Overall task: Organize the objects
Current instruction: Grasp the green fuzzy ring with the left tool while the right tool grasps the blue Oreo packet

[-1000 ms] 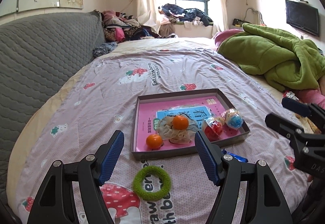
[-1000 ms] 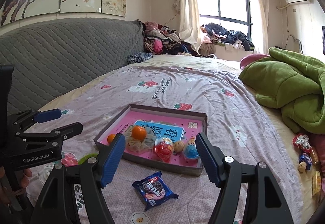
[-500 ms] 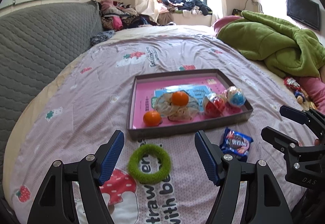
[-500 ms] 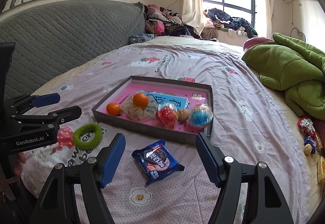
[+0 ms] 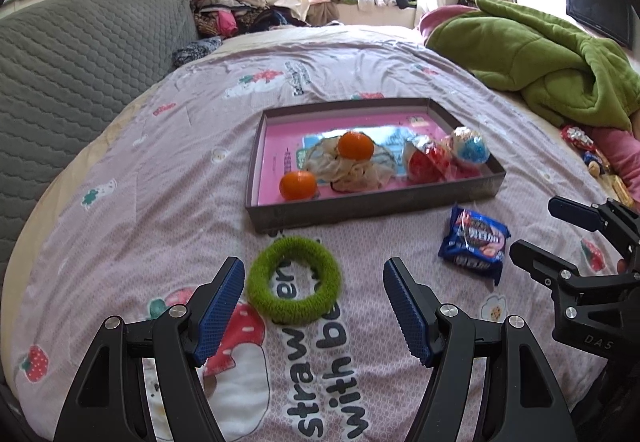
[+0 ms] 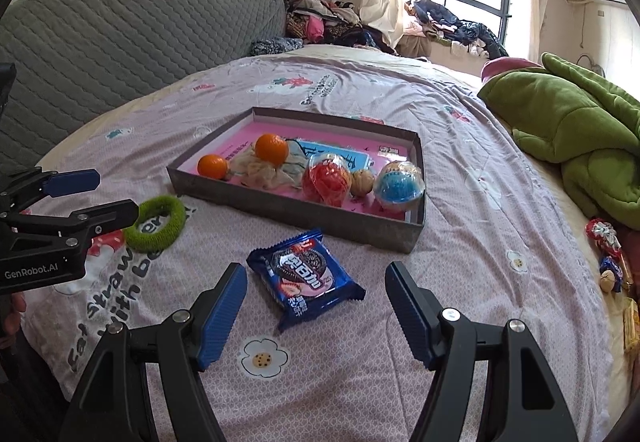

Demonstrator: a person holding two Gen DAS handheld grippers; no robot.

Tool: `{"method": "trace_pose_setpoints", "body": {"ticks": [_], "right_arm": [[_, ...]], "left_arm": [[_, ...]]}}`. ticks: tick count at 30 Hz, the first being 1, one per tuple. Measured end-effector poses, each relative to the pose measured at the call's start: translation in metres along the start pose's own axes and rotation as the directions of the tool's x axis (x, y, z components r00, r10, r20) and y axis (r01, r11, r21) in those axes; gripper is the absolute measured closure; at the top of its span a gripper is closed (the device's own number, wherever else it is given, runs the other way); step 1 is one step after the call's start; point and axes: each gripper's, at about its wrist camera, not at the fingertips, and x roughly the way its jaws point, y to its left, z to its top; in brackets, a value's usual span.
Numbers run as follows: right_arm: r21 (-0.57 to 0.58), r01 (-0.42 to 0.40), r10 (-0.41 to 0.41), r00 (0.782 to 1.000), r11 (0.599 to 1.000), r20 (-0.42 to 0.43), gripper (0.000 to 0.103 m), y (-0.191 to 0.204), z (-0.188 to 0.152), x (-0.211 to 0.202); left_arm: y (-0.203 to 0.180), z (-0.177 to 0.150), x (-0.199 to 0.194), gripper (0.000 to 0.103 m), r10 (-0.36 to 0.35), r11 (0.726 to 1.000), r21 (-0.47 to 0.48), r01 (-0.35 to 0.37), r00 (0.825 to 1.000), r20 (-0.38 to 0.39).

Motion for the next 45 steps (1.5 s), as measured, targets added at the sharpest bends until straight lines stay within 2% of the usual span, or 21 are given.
{"method": "trace_pose_setpoints", "body": {"ticks": [17,29,35,45], "right_arm": [[-0.001,-0.023,0.023,0.998,1.0,-0.058,0.032,-0.007,-0.007,0.025],[-0.043,-0.046,0.042,0.994,0.998,-0.1,0.032,-0.009,-0.005,0.053],[-0.079,-0.058,0.049,0.992,0.995,-0.12,0.027,-0.004,-0.004,0.068],[-0.052,-0.085,0.076,0.987,0.995,-0.142,0.027,-0.005,-0.001,0.086]], "left_arm": [[-0.005,-0.012,0.03,0.029,-0.013,1.0,0.015,0.014,0.997,-0.072],[-0.003,-0.011,0.044,0.029,-0.026,1.0,0.004,0.026,0.996,-0.084],[0.0,-0.009,0.051,0.029,-0.031,1.0,-0.008,0.03,0.996,-0.087],[-0.001,-0.009,0.069,0.029,-0.025,1.0,-0.005,0.024,0.994,-0.106]]}}
